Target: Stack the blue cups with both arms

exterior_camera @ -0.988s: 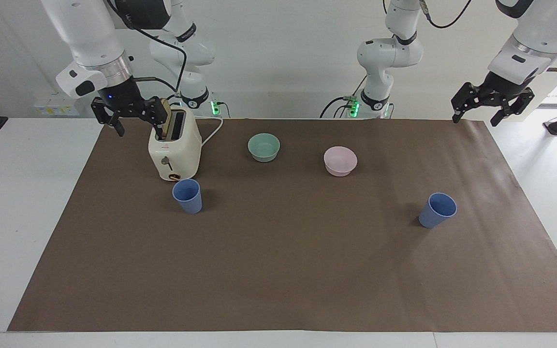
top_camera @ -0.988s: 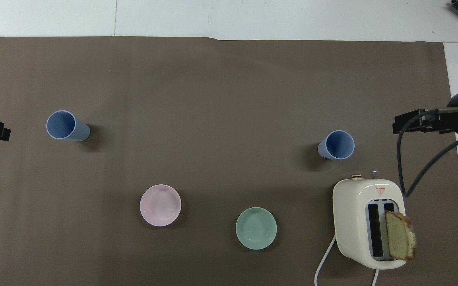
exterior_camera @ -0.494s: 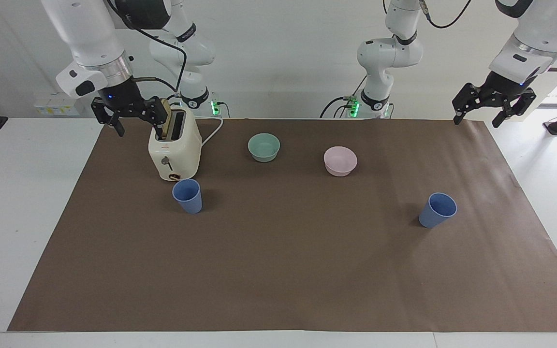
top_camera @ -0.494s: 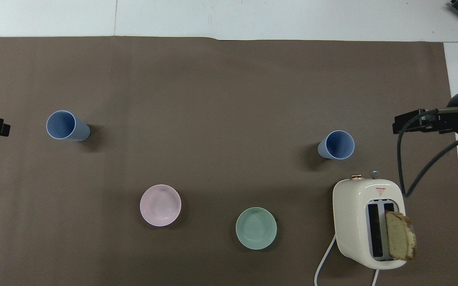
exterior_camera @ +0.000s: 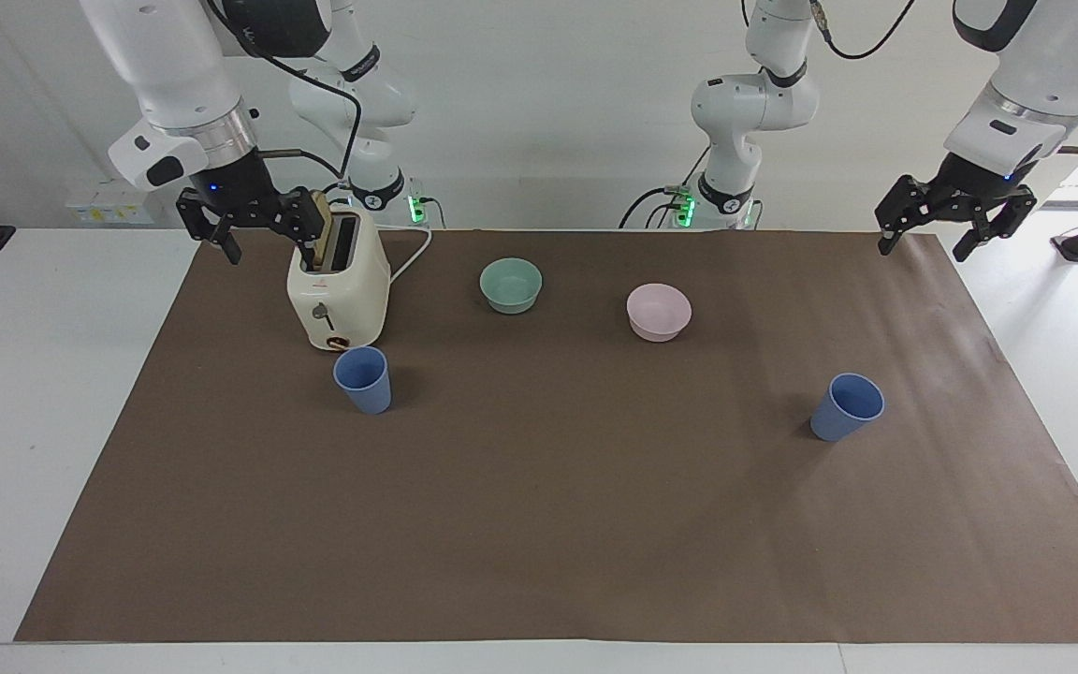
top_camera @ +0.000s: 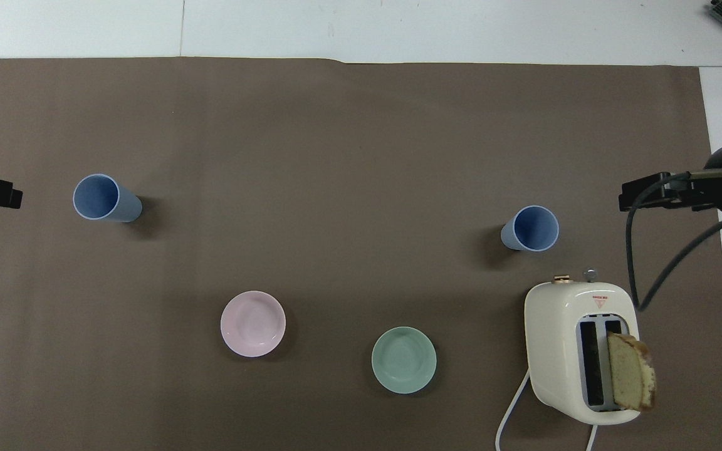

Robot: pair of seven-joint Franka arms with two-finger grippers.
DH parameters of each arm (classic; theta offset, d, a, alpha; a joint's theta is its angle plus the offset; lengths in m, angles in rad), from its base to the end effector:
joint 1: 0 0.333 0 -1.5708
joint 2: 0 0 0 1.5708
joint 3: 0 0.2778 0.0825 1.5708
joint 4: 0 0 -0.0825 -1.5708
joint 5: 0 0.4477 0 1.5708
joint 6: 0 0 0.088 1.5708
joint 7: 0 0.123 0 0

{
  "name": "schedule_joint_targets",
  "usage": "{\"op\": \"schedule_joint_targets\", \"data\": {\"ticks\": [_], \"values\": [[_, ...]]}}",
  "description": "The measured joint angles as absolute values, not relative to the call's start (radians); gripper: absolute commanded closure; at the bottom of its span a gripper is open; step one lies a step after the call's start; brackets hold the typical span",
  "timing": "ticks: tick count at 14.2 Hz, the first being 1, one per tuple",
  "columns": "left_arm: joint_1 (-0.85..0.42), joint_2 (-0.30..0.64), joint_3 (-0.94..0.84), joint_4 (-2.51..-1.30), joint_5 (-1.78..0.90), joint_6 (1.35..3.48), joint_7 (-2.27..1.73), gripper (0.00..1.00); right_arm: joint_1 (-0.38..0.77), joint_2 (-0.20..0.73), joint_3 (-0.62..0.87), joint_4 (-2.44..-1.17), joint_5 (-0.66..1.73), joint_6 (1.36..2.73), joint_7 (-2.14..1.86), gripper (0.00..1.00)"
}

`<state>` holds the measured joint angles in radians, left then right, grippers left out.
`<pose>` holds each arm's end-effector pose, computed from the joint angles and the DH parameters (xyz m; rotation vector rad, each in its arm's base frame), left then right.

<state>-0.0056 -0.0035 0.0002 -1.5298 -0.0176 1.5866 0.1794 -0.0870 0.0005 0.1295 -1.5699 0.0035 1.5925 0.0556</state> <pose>0.6203 -0.0055 0.5960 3.1144 -0.2890 0.0964 0.6204 0.0268 0.5724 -3.1367 0.0206 -0.0344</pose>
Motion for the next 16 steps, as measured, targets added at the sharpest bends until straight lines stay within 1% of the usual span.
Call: {"op": "schedule_joint_targets", "data": {"ticks": [4,16], "values": [[-0.003,-0.002,0.004,-1.579,-0.018,1.63,0.205,0.0,-0.087,0.001,0.13,-1.57,0.003,1.592,0.056,0.0],[0.058,0.014,0.015,-1.85,-0.031,1.876,0.284,0.0,-0.087,0.0,0.13,-1.57,0.003,1.592,0.055,0.0]]}}
